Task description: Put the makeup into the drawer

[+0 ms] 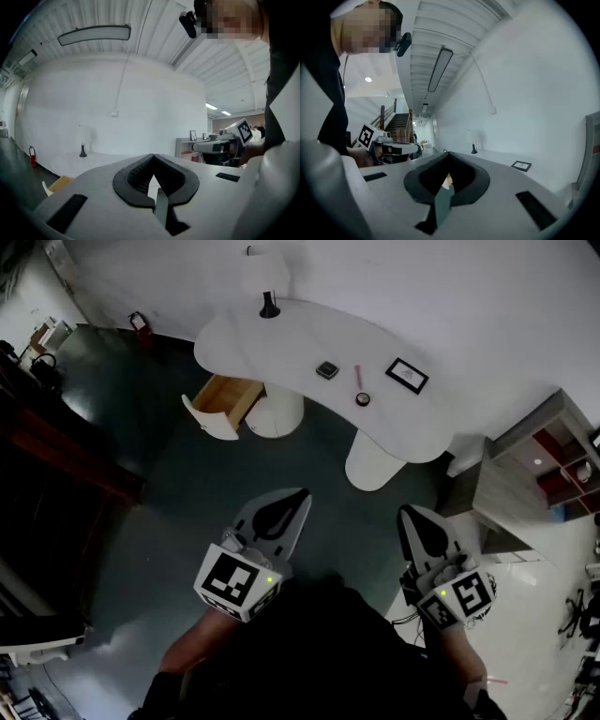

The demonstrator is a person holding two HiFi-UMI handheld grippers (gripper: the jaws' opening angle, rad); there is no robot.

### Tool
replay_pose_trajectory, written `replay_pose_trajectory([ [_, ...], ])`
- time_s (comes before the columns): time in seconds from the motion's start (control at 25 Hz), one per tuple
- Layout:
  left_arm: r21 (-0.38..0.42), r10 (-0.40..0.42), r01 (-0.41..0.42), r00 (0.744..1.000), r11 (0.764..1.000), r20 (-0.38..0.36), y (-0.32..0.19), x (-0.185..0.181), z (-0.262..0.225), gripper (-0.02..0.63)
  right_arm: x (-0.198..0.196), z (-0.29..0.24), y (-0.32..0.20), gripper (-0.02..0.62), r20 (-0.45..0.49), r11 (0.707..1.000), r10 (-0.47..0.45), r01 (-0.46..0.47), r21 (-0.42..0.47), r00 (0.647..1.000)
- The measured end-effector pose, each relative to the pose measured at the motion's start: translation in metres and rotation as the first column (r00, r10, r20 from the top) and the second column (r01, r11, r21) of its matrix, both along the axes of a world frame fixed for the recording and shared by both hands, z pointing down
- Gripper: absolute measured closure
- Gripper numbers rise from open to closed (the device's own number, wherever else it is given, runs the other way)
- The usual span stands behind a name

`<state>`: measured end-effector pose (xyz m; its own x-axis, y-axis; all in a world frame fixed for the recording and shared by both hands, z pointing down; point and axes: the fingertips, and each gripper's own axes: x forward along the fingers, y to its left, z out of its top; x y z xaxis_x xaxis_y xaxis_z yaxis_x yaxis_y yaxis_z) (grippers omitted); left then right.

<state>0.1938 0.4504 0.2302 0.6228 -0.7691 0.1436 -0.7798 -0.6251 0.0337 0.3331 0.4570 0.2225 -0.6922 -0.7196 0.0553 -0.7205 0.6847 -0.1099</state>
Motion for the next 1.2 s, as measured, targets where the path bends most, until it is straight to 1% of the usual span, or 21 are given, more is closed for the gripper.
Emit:
replay_pose_trajectory([
  [0.16,-0.006,-0.03,0.03,1.0,1.0,-0.003,-0.003,0.004,0.001,0.597,0.014,0.002,-0.003,0.58,0.0,1.0,0.007,-0.007,-0.01,1.0],
  [0.28,-0.01,-0.037,0.037,0.999,0.999,-0.005,-0.004,0.011,0.002,0.597,0.024,0.003,-0.004,0.58,0.007,1.0,0.015,-0.015,-0.015,1.0],
  [0.44,0.004,-0.045,0.045,0.999,0.999,0.0,0.001,0.021,0.0,0.597,0.035,0.004,0.0,0.58,0.014,1.0,0.009,-0.008,-0.015,1.0],
  [0.64,0.02,-0.057,0.057,0.998,0.998,-0.009,0.007,0.038,-0.001,0.597,0.038,-0.002,0.01,0.58,-0.007,0.998,-0.054,0.054,0.044,0.999],
  [0.72,0.023,-0.062,0.062,0.998,0.998,-0.011,0.009,0.042,-0.001,0.597,0.038,-0.003,0.012,0.58,-0.008,0.996,-0.075,0.075,0.045,0.997],
  [0.84,0.012,-0.071,0.071,0.997,0.997,-0.019,0.008,0.045,0.003,0.597,0.038,0.001,0.009,0.578,-0.001,0.996,-0.086,0.086,0.015,0.996],
  [0.92,0.005,-0.073,0.073,0.997,0.997,-0.023,0.004,0.045,0.007,0.597,0.038,0.006,0.002,0.578,0.003,0.997,-0.079,0.079,-0.009,0.997],
  [1.04,0.005,-0.079,0.079,0.997,0.997,-0.023,-0.007,0.036,0.013,0.597,0.032,0.011,-0.012,0.578,-0.005,0.997,-0.074,0.074,-0.015,0.997],
  [1.2,0.011,-0.087,0.087,0.996,0.996,-0.029,-0.036,0.015,0.015,0.597,0.011,0.014,-0.04,0.578,-0.004,0.996,-0.08,0.079,-0.032,0.997],
])
